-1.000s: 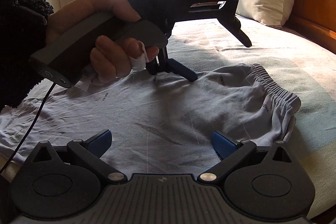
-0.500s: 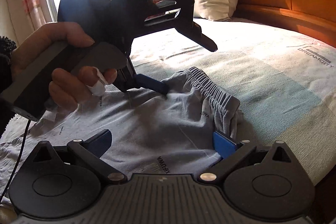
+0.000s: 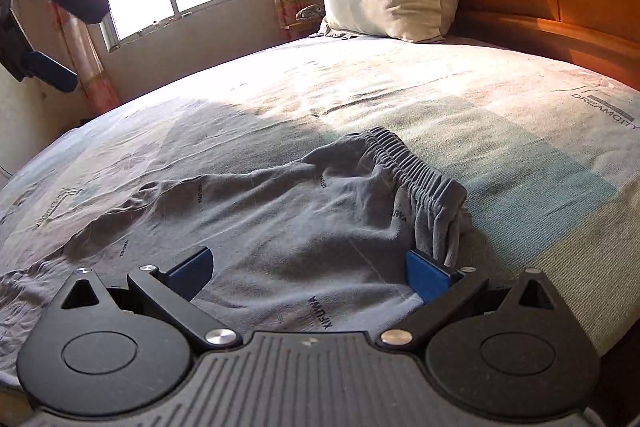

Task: Fold clothes

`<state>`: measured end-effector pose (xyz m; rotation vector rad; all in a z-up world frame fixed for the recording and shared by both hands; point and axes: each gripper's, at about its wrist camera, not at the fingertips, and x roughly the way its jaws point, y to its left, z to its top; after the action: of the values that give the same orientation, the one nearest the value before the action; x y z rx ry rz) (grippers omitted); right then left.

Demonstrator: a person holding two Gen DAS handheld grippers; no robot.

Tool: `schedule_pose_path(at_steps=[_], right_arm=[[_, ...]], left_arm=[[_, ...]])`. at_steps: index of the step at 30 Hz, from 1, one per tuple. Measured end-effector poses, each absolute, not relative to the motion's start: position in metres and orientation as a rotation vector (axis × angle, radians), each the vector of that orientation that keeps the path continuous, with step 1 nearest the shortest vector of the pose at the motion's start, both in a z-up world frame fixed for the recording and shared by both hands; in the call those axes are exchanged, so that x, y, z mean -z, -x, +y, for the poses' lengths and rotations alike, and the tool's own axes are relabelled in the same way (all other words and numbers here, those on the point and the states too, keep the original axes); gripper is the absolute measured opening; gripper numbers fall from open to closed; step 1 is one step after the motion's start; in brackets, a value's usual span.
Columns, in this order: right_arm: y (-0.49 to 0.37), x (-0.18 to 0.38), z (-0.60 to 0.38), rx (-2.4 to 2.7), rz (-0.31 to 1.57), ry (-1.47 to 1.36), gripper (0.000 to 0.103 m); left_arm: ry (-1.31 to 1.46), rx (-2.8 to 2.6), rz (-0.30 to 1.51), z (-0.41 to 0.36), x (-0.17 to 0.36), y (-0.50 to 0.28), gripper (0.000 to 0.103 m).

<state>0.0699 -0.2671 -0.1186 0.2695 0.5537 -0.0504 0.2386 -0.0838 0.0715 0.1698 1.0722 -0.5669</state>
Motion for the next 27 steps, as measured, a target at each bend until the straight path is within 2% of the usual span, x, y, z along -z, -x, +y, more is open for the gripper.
schedule_pose_path(at_steps=[8,13,18,24,27], right_arm=[[-0.072,0.122,-0.248,0.063,0.572,-0.154,0.103],[-0.073,0.12,-0.236,0.052,0.594,-0.099,0.103],[-0.049,0.094,-0.225,-0.049,0.57,-0.136,0.103],[-0.029,0.069,-0.205,-0.094,0.523,-0.105,0.103],[-0.032,0.064,-0.189,-0.119,0.519,-0.091,0.103]], left_arm=[[-0.208,0.385,1.087,0.027,-0.083,-0.18,0.102],[-0.056,0.372,1.111,0.066,-0.028,-0.151,0.102],[-0.001,0.331,1.114,0.085,0.04,-0.129,0.102],[-0.133,0.251,0.978,0.103,0.061,-0.09,0.102],[-0.125,0.181,1.005,0.12,0.076,-0.088,0.102]])
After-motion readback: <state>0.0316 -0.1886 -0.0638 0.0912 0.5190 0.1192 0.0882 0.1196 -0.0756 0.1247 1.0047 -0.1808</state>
